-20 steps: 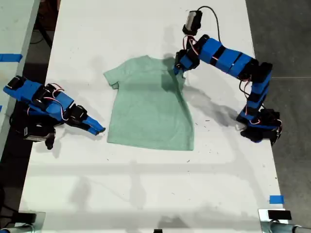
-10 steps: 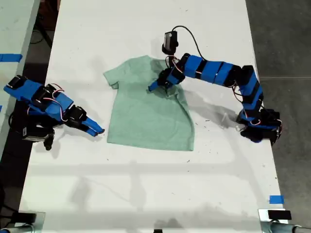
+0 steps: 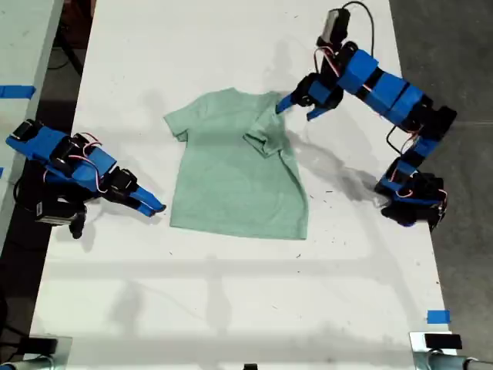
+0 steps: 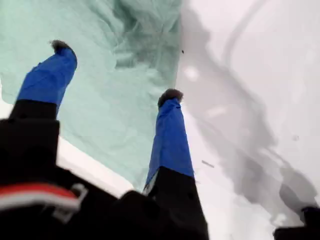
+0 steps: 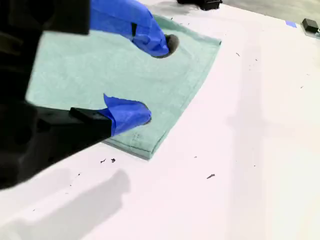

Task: Fold t shirt

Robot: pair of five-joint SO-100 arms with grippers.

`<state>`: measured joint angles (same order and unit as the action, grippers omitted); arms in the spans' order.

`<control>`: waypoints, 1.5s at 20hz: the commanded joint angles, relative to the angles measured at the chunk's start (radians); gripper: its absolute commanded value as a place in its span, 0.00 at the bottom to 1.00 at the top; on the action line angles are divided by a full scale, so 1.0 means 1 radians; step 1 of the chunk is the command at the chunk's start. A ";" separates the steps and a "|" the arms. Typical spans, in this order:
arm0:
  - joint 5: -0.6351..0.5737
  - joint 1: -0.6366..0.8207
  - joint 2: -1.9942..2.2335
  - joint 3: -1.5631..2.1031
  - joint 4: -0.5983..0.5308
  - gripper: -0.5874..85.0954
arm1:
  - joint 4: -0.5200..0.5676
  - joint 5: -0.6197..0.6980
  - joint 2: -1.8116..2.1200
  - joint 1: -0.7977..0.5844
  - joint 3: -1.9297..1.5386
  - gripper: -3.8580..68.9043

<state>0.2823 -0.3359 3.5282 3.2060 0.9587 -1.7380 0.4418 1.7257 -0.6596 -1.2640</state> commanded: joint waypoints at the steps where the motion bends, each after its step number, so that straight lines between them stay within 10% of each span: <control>1: 0.011 -0.017 0.009 0.009 -0.025 0.21 | -0.002 -0.132 0.494 0.048 -0.311 0.47; 10: 0.031 0.018 0.009 0.011 -0.012 0.21 | 0.109 -0.531 1.747 0.476 -1.414 0.38; 30: 0.080 0.077 0.009 0.011 0.031 0.15 | 0.236 -0.537 1.775 0.810 -1.677 0.29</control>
<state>0.3513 -0.2777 3.5328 3.2060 0.9863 -1.4987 -0.0982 3.5067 0.1074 -2.9406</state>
